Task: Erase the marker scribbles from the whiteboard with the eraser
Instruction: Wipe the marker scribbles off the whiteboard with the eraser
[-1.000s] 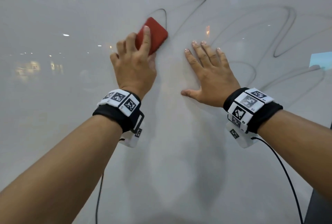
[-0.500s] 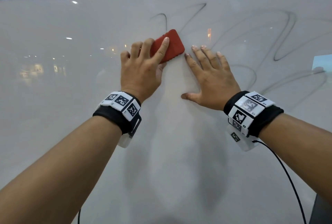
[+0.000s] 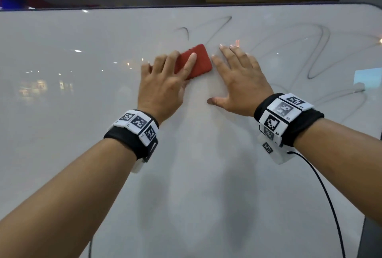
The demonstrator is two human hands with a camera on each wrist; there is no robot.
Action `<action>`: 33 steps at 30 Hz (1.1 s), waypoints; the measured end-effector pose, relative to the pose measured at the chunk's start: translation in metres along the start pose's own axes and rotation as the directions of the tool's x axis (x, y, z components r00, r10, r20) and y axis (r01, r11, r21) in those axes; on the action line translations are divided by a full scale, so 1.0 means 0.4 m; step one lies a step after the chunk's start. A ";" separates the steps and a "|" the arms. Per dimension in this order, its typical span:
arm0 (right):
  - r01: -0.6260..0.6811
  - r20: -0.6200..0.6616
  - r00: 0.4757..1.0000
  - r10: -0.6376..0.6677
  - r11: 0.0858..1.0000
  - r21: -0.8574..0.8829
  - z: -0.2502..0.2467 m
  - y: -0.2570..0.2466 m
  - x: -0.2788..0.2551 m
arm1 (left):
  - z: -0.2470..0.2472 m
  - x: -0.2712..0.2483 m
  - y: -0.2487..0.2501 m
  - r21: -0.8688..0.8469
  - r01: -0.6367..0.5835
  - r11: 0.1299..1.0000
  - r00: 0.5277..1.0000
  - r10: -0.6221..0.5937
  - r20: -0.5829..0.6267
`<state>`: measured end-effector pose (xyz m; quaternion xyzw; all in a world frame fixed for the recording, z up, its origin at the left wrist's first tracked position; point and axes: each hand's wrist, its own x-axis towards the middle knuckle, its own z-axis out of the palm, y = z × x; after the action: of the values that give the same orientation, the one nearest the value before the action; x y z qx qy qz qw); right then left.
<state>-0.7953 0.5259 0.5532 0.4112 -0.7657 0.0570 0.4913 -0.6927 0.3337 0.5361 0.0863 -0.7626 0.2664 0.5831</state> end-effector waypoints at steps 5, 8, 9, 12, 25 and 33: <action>-0.002 0.012 1.000 0.002 1.000 0.017 0.006 0.000 0.000 | -0.026 0.055 -0.067 -0.110 0.526 0.844 0.850 -0.526 0.032; -0.005 0.003 1.000 0.005 1.000 0.021 0.005 -0.003 -0.002 | -0.040 0.062 -0.030 -0.102 0.518 0.849 0.855 -0.514 0.060; -0.005 -0.004 1.000 0.005 1.000 0.022 0.004 -0.003 -0.002 | -0.039 0.055 -0.011 -0.097 0.415 0.905 0.910 -0.412 0.045; -0.003 -0.011 1.000 0.003 0.999 0.047 0.003 -0.003 -0.003 | -0.021 0.027 0.005 -0.010 0.015 1.000 0.999 -0.014 0.028; 0.132 -0.209 0.976 -0.054 0.914 0.383 -0.031 -0.073 0.043 | -0.041 0.043 -0.011 -0.492 0.080 0.867 0.996 -0.055 0.065; 0.230 -0.343 0.923 -0.173 0.964 0.133 0.019 -0.062 0.062 | -0.024 0.017 -0.058 -0.179 0.388 0.904 0.901 -0.331 0.278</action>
<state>-0.7879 0.4916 0.5611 0.5131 -0.6189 0.1391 0.5782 -0.6766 0.3201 0.5512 0.1902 -0.8240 0.0510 0.5313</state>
